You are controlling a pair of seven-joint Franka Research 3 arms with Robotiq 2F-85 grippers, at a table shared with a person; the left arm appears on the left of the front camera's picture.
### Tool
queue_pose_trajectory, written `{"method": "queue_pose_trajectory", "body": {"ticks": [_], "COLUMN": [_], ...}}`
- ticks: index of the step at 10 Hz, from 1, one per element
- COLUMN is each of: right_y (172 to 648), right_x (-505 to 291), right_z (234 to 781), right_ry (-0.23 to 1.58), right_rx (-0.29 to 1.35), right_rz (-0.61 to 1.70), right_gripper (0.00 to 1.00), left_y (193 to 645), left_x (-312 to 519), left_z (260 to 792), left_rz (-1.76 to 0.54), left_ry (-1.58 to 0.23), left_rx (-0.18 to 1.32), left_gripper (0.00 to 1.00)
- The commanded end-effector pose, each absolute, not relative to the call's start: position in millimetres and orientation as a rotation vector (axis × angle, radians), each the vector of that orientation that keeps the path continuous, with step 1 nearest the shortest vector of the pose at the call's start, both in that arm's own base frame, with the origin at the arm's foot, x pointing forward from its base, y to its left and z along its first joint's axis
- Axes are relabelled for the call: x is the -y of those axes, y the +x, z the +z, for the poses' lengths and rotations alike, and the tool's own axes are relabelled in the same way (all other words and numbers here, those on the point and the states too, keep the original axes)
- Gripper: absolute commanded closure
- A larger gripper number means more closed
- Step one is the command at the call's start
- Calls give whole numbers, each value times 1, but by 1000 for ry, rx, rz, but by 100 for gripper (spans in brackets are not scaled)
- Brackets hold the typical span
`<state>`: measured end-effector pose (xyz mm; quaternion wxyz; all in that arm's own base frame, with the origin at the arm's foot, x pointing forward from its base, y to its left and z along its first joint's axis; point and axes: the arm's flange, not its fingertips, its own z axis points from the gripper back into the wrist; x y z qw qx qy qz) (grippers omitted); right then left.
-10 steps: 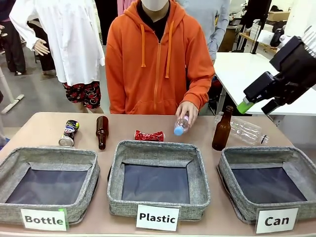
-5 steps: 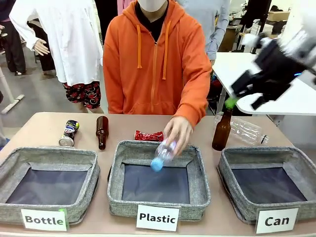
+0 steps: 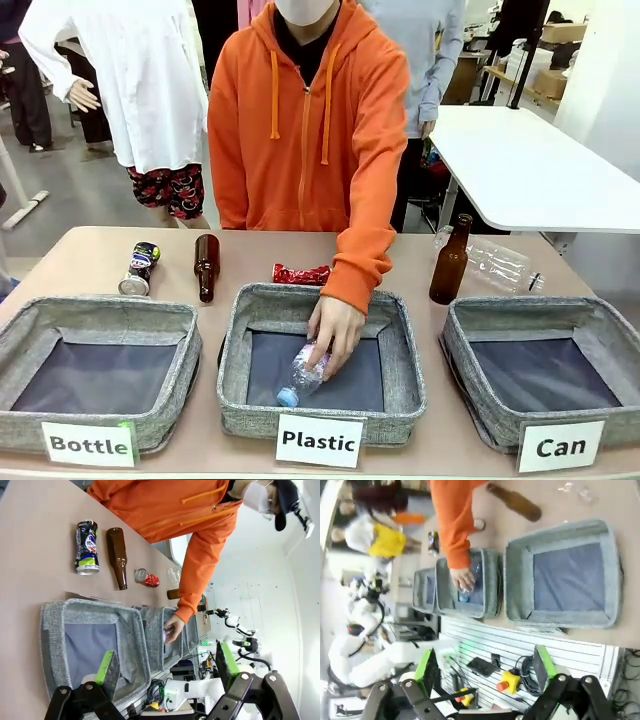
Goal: Sort the can waste into the basket.
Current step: Pick up the can waste from the table and place it in the right Fabric basket.
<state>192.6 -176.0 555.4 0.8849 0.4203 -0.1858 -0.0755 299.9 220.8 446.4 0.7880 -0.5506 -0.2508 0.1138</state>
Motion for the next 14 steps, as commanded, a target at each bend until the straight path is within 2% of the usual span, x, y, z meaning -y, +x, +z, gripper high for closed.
{"method": "queue_pose_trajectory", "body": {"ticks": [1, 4, 5, 7, 10, 12, 14], "right_y": [205, 205, 214, 257, 335, 367, 380], "right_x": [176, 172, 154, 75, -84, -187, -261], "right_z": [524, 518, 529, 562, 594, 578, 547], "right_ry": [930, 922, 867, 640, 259, 114, 12], "right_rx": [433, 435, 425, 396, 288, 218, 259], "right_rz": [-272, -252, -215, -141, 102, 255, 268], "right_gripper": [0, 0, 0, 0, 0, 0, 0], "left_y": [299, 299, 299, 299, 299, 299, 299], "left_x": [-221, -221, -221, -221, -221, -221, -221], "left_z": [447, 447, 447, 447, 447, 447, 447], "left_rz": [221, 221, 221, 221, 221, 221, 221], "left_ry": [-1192, -1192, -1192, -1192, -1192, -1192, -1192], "left_rx": [554, 554, 554, 554, 554, 554, 554], "left_gripper": [0, 0, 0, 0, 0, 0, 0]}}
